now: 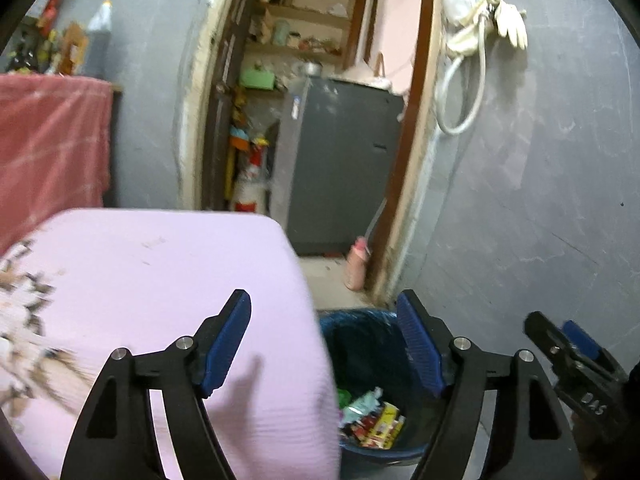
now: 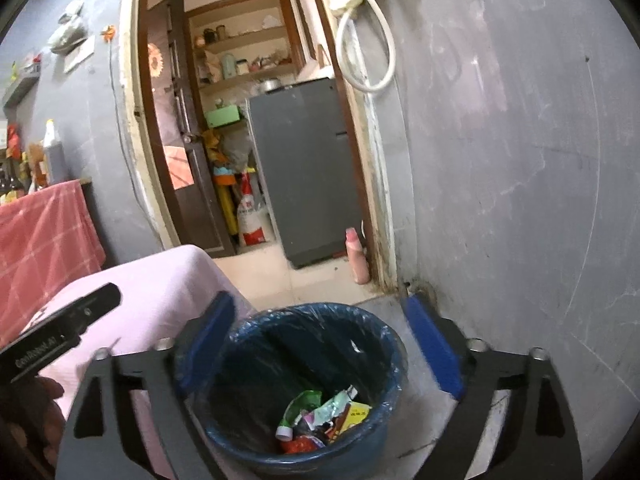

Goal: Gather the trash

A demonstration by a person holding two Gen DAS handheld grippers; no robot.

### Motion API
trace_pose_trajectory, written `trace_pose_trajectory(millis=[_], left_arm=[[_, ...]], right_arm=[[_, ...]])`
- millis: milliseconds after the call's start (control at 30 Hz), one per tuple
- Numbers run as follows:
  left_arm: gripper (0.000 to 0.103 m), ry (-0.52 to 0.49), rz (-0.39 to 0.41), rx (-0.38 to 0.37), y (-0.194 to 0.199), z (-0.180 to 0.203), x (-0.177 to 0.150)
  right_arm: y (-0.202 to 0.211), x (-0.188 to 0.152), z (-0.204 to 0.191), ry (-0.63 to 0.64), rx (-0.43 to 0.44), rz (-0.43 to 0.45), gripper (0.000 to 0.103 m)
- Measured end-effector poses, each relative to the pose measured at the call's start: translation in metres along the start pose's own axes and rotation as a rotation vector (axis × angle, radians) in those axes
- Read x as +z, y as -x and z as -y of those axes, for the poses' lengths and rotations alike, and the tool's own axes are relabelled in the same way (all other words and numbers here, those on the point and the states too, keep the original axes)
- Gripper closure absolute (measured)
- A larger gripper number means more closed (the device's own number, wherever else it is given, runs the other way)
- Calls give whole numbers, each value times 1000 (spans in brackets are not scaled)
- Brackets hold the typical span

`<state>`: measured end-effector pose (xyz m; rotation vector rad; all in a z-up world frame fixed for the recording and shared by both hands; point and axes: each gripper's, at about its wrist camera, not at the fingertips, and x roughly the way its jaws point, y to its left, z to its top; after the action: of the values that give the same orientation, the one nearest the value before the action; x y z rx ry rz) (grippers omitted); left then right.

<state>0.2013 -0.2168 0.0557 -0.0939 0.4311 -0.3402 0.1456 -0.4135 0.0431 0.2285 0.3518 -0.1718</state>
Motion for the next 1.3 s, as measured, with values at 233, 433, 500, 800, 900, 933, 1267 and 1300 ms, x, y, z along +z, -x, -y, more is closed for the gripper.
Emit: trace_pose_trajectory(millis=[233, 433, 500, 800, 900, 933, 1267, 1300], left_arm=[[13, 67, 62, 51, 42, -34, 0], [6, 69, 112, 80, 87, -58, 1], [2, 60, 119, 96, 96, -62, 1], [2, 23, 130, 114, 146, -75, -18], [2, 7, 136, 128, 161, -79, -27], [2, 5, 134, 129, 166, -80, -30], [2, 22, 129, 152, 216, -103, -64], [2, 19, 130, 154, 220, -104, -67]], right_arm=[[23, 4, -24, 14, 42, 41, 0], [57, 8, -48, 61, 83, 81, 0], [69, 7, -53, 64, 93, 94, 0], [121, -7, -80, 93, 117, 152, 0], [138, -16, -89, 117, 115, 164, 0], [142, -19, -91, 118, 114, 163, 0], [183, -52, -102, 117, 104, 137, 0], [186, -54, -103, 116, 106, 136, 0]])
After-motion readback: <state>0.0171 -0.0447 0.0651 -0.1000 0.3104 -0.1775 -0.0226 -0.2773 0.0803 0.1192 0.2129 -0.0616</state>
